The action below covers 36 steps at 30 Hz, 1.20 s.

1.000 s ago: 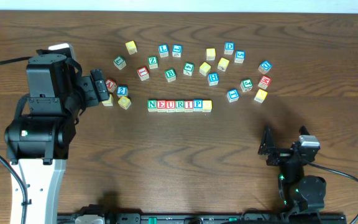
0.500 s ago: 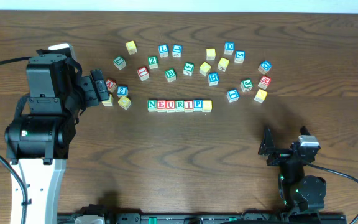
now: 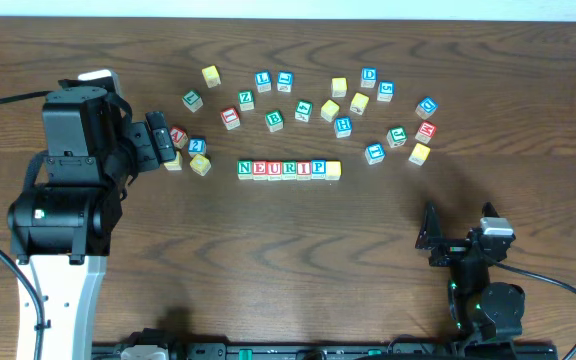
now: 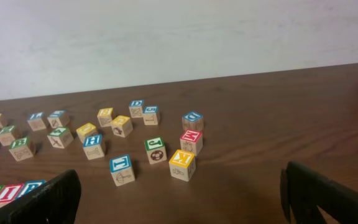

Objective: Spell out NEURIPS

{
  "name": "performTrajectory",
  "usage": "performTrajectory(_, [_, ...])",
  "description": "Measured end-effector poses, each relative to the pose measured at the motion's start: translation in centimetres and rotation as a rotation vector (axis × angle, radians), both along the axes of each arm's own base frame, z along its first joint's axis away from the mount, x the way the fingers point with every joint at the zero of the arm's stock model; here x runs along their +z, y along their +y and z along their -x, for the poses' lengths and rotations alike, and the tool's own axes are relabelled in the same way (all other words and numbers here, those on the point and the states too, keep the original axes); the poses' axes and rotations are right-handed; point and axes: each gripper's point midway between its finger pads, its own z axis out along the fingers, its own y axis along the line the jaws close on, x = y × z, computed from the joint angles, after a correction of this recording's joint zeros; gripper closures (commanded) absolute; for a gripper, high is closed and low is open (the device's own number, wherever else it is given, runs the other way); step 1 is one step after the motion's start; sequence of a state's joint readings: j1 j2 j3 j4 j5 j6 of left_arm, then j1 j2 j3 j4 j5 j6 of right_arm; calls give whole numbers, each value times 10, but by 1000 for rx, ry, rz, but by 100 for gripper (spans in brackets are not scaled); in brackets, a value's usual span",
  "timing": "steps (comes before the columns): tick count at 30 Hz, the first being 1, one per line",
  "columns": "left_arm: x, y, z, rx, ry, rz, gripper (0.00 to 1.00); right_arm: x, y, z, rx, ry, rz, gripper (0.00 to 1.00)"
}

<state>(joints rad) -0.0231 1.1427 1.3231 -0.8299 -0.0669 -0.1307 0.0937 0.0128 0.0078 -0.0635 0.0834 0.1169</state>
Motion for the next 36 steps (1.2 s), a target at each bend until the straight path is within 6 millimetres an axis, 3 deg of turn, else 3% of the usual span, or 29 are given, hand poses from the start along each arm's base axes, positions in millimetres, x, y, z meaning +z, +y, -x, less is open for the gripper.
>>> performTrajectory(13, [1,4,4,19,4,-18,2,0,0,0,0,0,0,1])
performTrajectory(17, [10,6,11,28,-33,-24,2,0,0,0,0,0,0,1])
performTrajectory(22, [27,8,11,28,-249,-30,3,0,0,0,0,0,0,1])
performTrajectory(25, [26,6,13,7,-384,-49,2,0,0,0,0,0,0,1])
performTrajectory(28, [10,5,21,-5,-471,-59,2,0,0,0,0,0,0,1])
performTrajectory(36, [-59,8,55,-6,-571,-74,2,0,0,0,0,-1,0,1])
